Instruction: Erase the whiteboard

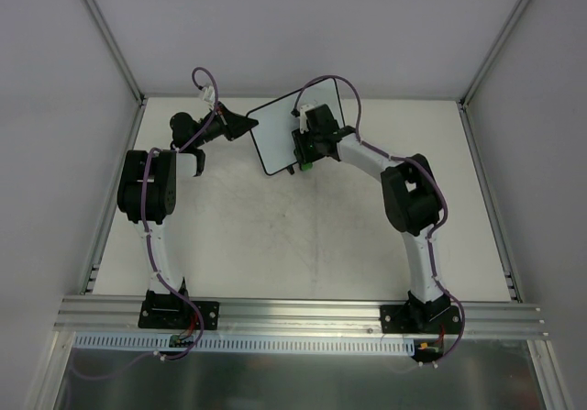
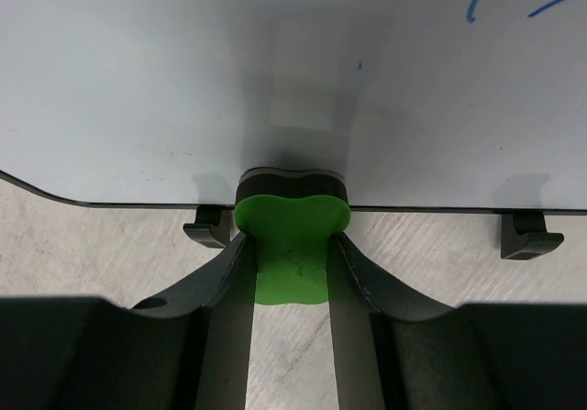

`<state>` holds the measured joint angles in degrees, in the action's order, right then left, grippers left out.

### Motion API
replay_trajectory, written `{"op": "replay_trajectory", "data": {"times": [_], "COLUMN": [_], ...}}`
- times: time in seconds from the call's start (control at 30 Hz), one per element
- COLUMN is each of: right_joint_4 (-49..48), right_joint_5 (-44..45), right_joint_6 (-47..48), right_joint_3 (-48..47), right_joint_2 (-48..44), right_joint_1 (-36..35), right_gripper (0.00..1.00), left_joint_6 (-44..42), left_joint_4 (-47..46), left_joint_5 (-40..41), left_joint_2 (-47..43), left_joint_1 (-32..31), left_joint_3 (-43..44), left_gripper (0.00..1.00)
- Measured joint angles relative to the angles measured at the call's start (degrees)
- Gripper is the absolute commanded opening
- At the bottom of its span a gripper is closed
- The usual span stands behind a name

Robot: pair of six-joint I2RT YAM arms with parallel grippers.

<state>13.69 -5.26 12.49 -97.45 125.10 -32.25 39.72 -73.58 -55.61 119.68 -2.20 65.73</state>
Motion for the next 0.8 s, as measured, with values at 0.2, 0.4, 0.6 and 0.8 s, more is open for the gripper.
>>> {"op": "replay_trajectory", "data": {"times": [0.2,0.4,0.6,0.8], "right_joint_4": [0.61,0.09,-0.42,-0.13], "right_joint_5": [-0.04,-0.04,-0.28,-1.25], "right_joint_6": [-0.02,-0.07,-0.57,-1.11], "right_joint_3": [-3.56,-12.98,-19.28,-20.31], "right_joint_2": [0.00,0.11,0.79,2.78], "right_joint_1": [0.52,1.92,3.58,4.33], "right_gripper": [0.00,0.00,0.00,0.00], "left_joint_6": [0.02,0.02,0.02,0.04], "left_joint_4": [-0.02,-0.15,-0.35,-0.28], "left_joint_5": [-0.02,-0.48,-0.85,-0.90], "left_joint_2": [0.00,0.00,0.00,0.00], "left_joint_1": [0.00,-0.07,-0.07,-0.07], "left_joint_3": [0.00,0.02,0.02,0.09], "left_gripper": [0.00,0.00,0.00,0.00]}}
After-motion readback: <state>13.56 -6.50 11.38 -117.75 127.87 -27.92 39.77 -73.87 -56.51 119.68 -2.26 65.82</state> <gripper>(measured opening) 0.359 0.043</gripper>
